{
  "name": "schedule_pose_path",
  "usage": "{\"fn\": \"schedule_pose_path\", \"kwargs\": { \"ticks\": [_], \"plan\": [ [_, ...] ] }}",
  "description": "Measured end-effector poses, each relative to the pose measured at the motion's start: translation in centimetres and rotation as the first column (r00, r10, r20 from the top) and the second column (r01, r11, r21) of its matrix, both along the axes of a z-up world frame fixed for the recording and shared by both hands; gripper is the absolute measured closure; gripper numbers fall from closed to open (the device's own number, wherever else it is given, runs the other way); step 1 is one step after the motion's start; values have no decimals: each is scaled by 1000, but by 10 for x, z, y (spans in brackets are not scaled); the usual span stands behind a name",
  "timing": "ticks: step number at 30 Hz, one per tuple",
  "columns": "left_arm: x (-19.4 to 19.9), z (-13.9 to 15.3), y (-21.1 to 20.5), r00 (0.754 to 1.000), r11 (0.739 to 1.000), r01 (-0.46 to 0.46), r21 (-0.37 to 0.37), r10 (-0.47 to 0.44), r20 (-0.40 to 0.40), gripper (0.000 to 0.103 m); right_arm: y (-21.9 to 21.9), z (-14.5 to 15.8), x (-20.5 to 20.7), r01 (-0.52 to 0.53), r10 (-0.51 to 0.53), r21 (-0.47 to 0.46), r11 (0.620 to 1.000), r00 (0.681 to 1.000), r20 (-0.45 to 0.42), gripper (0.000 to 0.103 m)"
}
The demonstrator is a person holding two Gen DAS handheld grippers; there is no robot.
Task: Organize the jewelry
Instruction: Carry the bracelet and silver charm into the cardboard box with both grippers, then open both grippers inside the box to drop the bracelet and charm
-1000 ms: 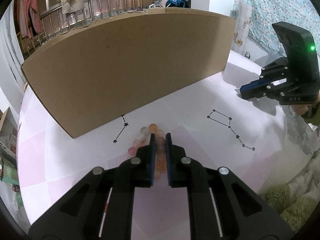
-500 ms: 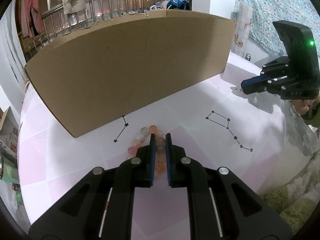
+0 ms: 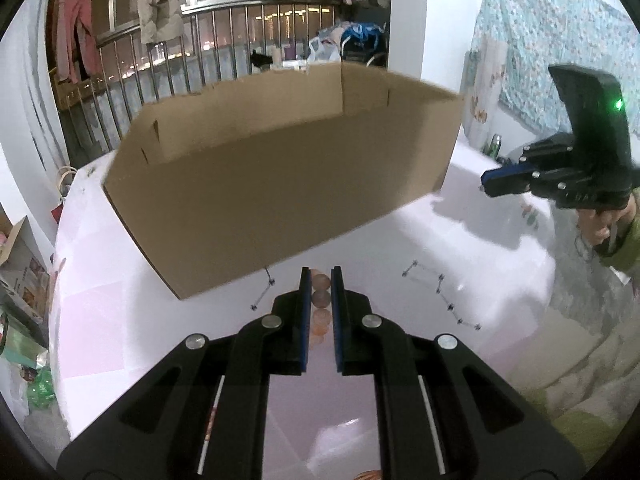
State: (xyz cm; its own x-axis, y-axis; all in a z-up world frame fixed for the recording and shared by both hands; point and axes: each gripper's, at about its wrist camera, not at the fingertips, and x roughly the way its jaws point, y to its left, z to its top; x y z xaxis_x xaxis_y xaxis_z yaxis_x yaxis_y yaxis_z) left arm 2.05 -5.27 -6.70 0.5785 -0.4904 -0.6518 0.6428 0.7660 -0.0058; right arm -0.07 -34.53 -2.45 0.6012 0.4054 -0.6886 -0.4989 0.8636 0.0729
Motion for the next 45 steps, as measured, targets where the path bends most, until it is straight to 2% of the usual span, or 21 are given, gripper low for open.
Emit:
{"fn": "schedule_pose_path", "kwargs": {
  "ticks": [6, 14, 22, 27, 33, 38, 40, 42, 45],
  "plan": [
    [-1, 32, 7, 999, 999, 10, -52, -8, 53, 95, 0, 29, 0, -7, 6, 21, 1000, 998, 62, 98],
    [1, 85, 1, 988, 993, 73, -95, -59, 143, 95, -2, 72, 14, -28, 21, 36, 999, 986, 167, 98],
    [29, 125, -13, 973, 992, 99, -73, -81, 215, 95, -8, 104, 55, -50, 37, 50, 997, 971, 238, 98],
    [69, 117, -23, 982, 997, 71, -33, -65, 175, 95, -12, 97, 93, -57, 43, 60, 997, 976, 212, 98],
    [124, 80, -34, 998, 997, 35, 69, -39, 57, 95, -14, 68, 137, -60, 53, 52, 997, 991, 127, 98],
    [149, 56, -34, 1000, 994, 14, 109, -11, -26, 94, -16, 49, 160, -50, 48, 26, 998, 996, 74, 98],
    [153, 52, -32, 999, 994, 9, 112, -4, -41, 90, -18, 43, 163, -41, 40, 12, 999, 997, 61, 98],
    [154, 50, -30, 999, 994, 1, 108, 4, -44, 71, -20, 40, 166, -34, 34, 14, 999, 998, 52, 96],
    [151, 52, -26, 999, 995, -3, 98, 7, -35, 69, -23, 40, 164, -17, 16, 19, 1000, 998, 55, 78]
  ]
}}
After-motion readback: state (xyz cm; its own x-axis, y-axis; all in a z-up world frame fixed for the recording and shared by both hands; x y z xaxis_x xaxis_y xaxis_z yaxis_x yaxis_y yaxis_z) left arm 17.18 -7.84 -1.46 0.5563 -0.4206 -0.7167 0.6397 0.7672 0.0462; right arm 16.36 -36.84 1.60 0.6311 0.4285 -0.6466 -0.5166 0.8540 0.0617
